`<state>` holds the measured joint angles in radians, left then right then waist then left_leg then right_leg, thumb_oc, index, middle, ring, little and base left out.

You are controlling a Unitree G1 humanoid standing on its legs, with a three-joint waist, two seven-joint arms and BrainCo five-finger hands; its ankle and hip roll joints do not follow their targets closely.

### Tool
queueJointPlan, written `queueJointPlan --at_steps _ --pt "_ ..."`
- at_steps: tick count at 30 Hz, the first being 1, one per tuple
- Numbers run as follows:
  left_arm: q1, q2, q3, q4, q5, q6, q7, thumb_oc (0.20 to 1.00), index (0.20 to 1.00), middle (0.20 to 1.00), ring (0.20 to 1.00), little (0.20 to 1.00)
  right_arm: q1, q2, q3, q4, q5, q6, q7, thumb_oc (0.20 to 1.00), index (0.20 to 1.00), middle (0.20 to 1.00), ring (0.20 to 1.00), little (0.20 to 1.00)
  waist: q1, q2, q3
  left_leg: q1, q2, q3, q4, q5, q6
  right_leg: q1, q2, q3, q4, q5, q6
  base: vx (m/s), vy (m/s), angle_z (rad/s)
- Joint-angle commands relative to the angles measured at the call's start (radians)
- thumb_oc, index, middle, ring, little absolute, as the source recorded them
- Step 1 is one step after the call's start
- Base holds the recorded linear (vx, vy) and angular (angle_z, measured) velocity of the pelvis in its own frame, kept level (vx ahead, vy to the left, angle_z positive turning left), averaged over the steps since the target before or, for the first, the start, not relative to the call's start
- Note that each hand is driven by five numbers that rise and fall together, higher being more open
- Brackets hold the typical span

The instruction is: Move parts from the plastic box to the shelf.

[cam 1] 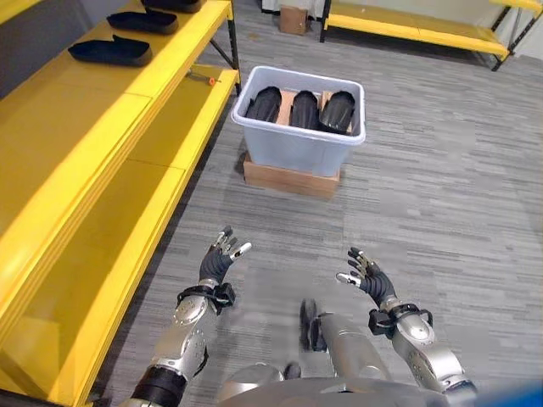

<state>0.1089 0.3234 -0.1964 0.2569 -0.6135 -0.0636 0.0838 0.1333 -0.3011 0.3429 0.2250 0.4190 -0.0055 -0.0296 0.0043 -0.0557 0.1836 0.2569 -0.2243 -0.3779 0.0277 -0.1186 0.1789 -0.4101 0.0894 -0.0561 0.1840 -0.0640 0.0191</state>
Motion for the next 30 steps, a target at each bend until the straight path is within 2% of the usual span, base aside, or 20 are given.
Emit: queueJointPlan --at_steps 1,2,3,5,7,10,13,15,16,17,18,19,20,21,22,23,25,26,30 --pt "-0.006 0.031 0.009 -0.076 0.016 -0.051 -0.028 1.000 1.000 1.000 1.000 1.000 -0.059 -0.011 -0.009 -0.046 0.024 -0.039 0.005 1.000 1.000 1.000 1.000 1.000 0.011 -0.012 -0.012 -0.073 0.058 0.020 -0.070 0.036 -0.088 0.187 -0.017 0.022 -0.186 0.211 0.071 0.18 -0.027 0.05" --pt "-0.006 0.031 0.009 -0.076 0.016 -0.051 -0.028 1.000 1.000 1.000 1.000 1.000 -0.059 -0.011 -0.009 -0.046 0.024 -0.039 0.005 1.000 1.000 1.000 1.000 1.000 0.011 -0.012 -0.011 -0.072 0.059 0.020 -0.070 0.036 -0.088 0.189 -0.017 0.022 -0.188 0.212 0.071 0.30 -0.083 -0.01" --pt "-0.002 0.023 0.001 -0.071 0.022 -0.047 -0.038 1.000 1.000 1.000 1.000 1.000 -0.050 -0.009 -0.010 -0.045 0.035 -0.041 0.006 1.000 1.000 1.000 1.000 1.000 0.010 -0.026 -0.039 -0.052 0.063 0.010 -0.071 0.009 -0.096 0.238 -0.015 0.044 -0.223 0.218 0.048 0.34 -0.103 0.02" --pt "-0.011 0.010 -0.008 -0.061 0.026 -0.048 -0.034 1.000 1.000 1.000 1.000 1.000 -0.049 -0.011 -0.014 -0.042 0.036 -0.047 0.002 1.000 1.000 1.000 1.000 1.000 0.002 -0.024 -0.065 -0.044 0.086 0.004 -0.053 0.000 -0.109 0.262 -0.014 0.048 -0.216 0.223 0.033 0.38 -0.117 0.25" --pt "-0.014 0.009 -0.006 -0.064 0.022 -0.049 -0.031 1.000 1.000 1.000 1.000 1.000 -0.052 -0.015 -0.018 -0.043 0.037 -0.048 0.000 1.000 1.000 1.000 1.000 1.000 0.000 -0.022 -0.072 -0.039 0.098 0.002 -0.040 -0.008 -0.118 0.265 -0.016 0.033 -0.201 0.214 0.031 0.22 -0.078 0.55" --pt "-0.016 -0.001 -0.015 -0.059 0.025 -0.045 -0.035 1.000 1.000 1.000 1.000 1.000 -0.039 -0.031 -0.030 -0.045 0.044 -0.056 0.000 1.000 1.000 1.000 1.000 1.000 -0.014 -0.014 -0.097 -0.032 0.143 -0.002 0.043 -0.020 -0.156 0.317 -0.003 0.028 -0.214 0.170 0.010 0.37 -0.126 0.17" --pt "-0.010 -0.005 -0.016 -0.060 0.016 -0.043 -0.035 1.000 1.000 1.000 1.000 1.000 -0.035 -0.039 -0.034 -0.036 0.056 -0.058 -0.005 1.000 1.000 1.000 1.000 1.000 -0.010 -0.007 -0.090 -0.091 0.148 0.033 0.251 0.033 -0.205 0.374 0.009 0.044 -0.220 0.140 -0.004 0.24 -0.055 0.22" --pt "-0.012 -0.007 -0.018 -0.061 0.009 -0.044 -0.034 1.000 1.000 1.000 1.000 1.000 -0.035 -0.050 -0.039 -0.045 0.060 -0.062 -0.004 1.000 1.000 1.000 1.000 1.000 0.002 -0.012 -0.055 -0.221 0.122 0.064 0.513 0.133 -0.237 0.413 -0.002 0.061 -0.222 0.132 -0.013 0.08 0.006 -0.23" --pt "-0.011 -0.007 -0.015 -0.065 0.008 -0.045 -0.034 1.000 1.000 1.000 1.000 1.000 -0.037 -0.057 -0.040 -0.053 0.062 -0.062 -0.005 1.000 1.000 1.000 1.000 1.000 0.016 -0.016 -0.034 -0.270 0.094 0.071 0.613 0.149 -0.231 0.431 -0.003 0.076 -0.224 0.130 -0.019 0.06 -0.018 -0.45" --pt "-0.006 -0.009 -0.013 -0.067 0.008 -0.043 -0.035 1.000 1.000 1.000 1.000 1.000 -0.040 -0.062 -0.036 -0.056 0.059 -0.059 -0.003 1.000 1.000 1.000 1.000 1.000 0.032 -0.018 -0.024 -0.304 0.077 0.080 0.650 0.143 -0.208 0.446 -0.003 0.088 -0.226 0.122 -0.026 0.11 -0.053 -0.20" --pt "0.000 -0.007 -0.012 -0.076 0.004 -0.040 -0.031 1.000 1.000 1.000 1.000 1.000 -0.050 -0.071 -0.038 -0.057 0.053 -0.057 -0.016 1.000 1.000 1.000 1.000 1.000 0.053 -0.048 0.003 -0.439 0.105 0.142 0.531 0.059 -0.143 0.471 -0.035 0.109 -0.229 0.116 -0.022 0.13 -0.027 -0.11" --pt "0.002 -0.004 -0.012 -0.075 0.000 -0.040 -0.029 1.000 1.000 1.000 1.000 1.000 -0.054 -0.071 -0.042 -0.058 0.052 -0.060 -0.021 1.000 1.000 1.000 1.000 1.000 0.050 -0.050 0.000 -0.433 0.134 0.145 0.406 0.039 -0.142 0.473 -0.035 0.111 -0.232 0.110 -0.017 0.14 0.020 0.03" --pt "0.000 -0.001 -0.016 -0.075 0.004 -0.043 -0.025 1.000 1.000 1.000 1.000 1.000 -0.055 -0.069 -0.046 -0.056 0.049 -0.065 -0.027 1.000 1.000 1.000 1.000 1.000 0.050 -0.047 0.002 -0.430 0.163 0.145 0.257 0.069 -0.153 0.483 -0.030 0.120 -0.238 0.103 -0.014 0.12 0.062 -0.11" --pt "0.004 0.000 -0.018 -0.072 0.007 -0.044 -0.026 1.000 1.000 1.000 1.000 1.000 -0.052 -0.069 -0.050 -0.055 0.050 -0.065 -0.027 1.000 1.000 1.000 1.000 1.000 0.052 -0.045 0.004 -0.407 0.185 0.154 0.177 0.097 -0.164 0.492 -0.028 0.123 -0.236 0.095 -0.015 0.13 0.103 -0.12" --pt "0.000 0.001 -0.022 -0.066 0.014 -0.046 -0.024 1.000 1.000 1.000 1.000 1.000 -0.049 -0.069 -0.051 -0.054 0.046 -0.072 -0.033 1.000 1.000 1.000 1.000 1.000 0.051 -0.030 0.001 -0.441 0.211 0.157 0.066 0.157 -0.178 0.502 -0.019 0.126 -0.247 0.079 -0.018 0.17 0.123 -0.32" --pt "-0.003 -0.003 -0.024 -0.061 0.017 -0.049 -0.020 1.000 1.000 1.000 1.000 1.000 -0.047 -0.069 -0.057 -0.051 0.046 -0.072 -0.039 1.000 1.000 1.000 1.000 1.000 0.050 -0.024 -0.004 -0.445 0.222 0.166 0.005 0.189 -0.187 0.515 -0.023 0.127 -0.251 0.073 -0.014 0.13 0.110 -0.12" --pt "-0.008 -0.005 -0.026 -0.054 0.019 -0.050 -0.016 1.000 1.000 1.000 1.000 1.000 -0.048 -0.066 -0.058 -0.043 0.045 -0.069 -0.040 1.000 1.000 1.000 1.000 1.000 0.052 -0.019 -0.004 -0.433 0.223 0.172 0.010 0.203 -0.194 0.526 -0.026 0.131 -0.249 0.068 -0.014 0.11 0.149 -0.25" --pt "-0.011 -0.012 -0.025 -0.051 0.017 -0.053 -0.016 1.000 1.000 1.000 1.000 1.000 -0.047 -0.050 -0.053 -0.039 0.040 -0.065 -0.037 1.000 1.000 1.000 1.000 1.000 0.061 -0.005 -0.018 -0.379 0.213 0.141 -0.008 0.188 -0.187 0.535 -0.030 0.149 -0.238 0.054 -0.007 0.16 0.281 -0.72" --pt "-0.011 -0.011 -0.027 -0.055 0.008 -0.058 -0.016 1.000 1.000 1.000 1.000 1.000 -0.024 -0.036 -0.064 -0.055 0.053 -0.061 -0.026 1.000 1.000 1.000 1.000 1.000 0.047 0.004 -0.047 -0.322 0.216 0.174 -0.035 0.164 -0.179 0.540 -0.056 0.154 -0.225 0.039 0.005 0.15 0.217 -0.78"
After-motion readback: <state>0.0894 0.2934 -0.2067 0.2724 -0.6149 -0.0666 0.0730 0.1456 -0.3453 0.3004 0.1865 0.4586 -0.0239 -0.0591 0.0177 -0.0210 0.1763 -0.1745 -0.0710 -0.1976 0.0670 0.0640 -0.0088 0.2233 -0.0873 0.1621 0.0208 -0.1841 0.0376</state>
